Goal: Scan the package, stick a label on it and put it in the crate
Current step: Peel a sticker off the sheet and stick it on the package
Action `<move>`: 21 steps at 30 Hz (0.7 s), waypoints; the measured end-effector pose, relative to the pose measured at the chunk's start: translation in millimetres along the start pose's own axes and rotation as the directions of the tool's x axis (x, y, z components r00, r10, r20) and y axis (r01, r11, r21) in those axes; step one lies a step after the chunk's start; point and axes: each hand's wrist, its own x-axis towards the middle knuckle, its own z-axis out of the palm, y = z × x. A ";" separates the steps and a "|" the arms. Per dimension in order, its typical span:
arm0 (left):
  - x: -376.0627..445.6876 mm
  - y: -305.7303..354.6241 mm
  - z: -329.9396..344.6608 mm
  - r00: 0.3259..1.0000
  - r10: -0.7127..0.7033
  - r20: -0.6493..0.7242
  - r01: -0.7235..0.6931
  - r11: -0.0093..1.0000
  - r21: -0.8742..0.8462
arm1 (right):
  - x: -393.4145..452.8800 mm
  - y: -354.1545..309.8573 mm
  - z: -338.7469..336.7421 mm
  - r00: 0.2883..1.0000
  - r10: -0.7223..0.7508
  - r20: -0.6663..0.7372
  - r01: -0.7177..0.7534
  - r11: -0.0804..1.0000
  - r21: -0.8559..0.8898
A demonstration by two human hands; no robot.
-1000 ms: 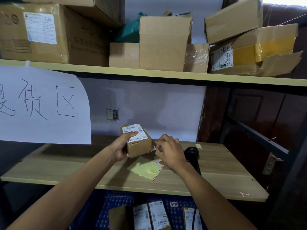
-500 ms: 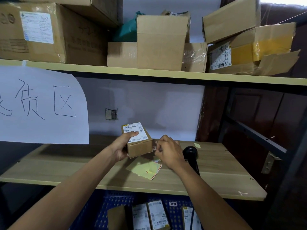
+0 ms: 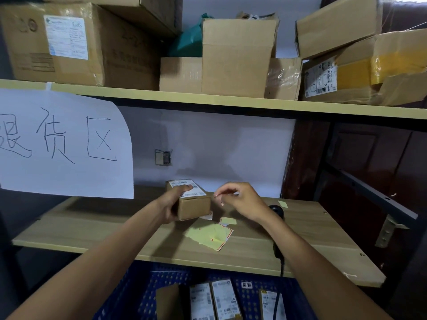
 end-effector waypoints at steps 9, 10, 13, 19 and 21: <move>-1.5 3.1 16.4 0.996 -0.065 0.060 0.053 0.981 0.186 | 9.3 -19.6 11.2 0.973 -0.107 0.206 0.167 0.939 -0.301; -1.7 3.1 16.4 0.995 -0.074 0.061 0.060 0.977 0.203 | 9.3 -19.1 12.7 0.973 -0.122 0.197 0.180 0.932 -0.315; -1.8 2.2 18.2 0.992 -0.097 0.077 0.076 0.968 0.241 | 8.0 -18.7 18.1 0.980 -0.130 0.148 0.168 0.942 -0.290; -11.5 0.7 19.6 0.984 -0.125 0.127 0.087 0.959 0.270 | 14.9 -13.0 19.0 0.989 -0.125 0.074 0.142 0.933 -0.331; -15.0 4.4 17.6 0.989 -0.104 0.101 0.078 0.968 0.237 | 13.6 -5.4 17.5 0.995 -0.090 0.051 0.101 0.957 -0.271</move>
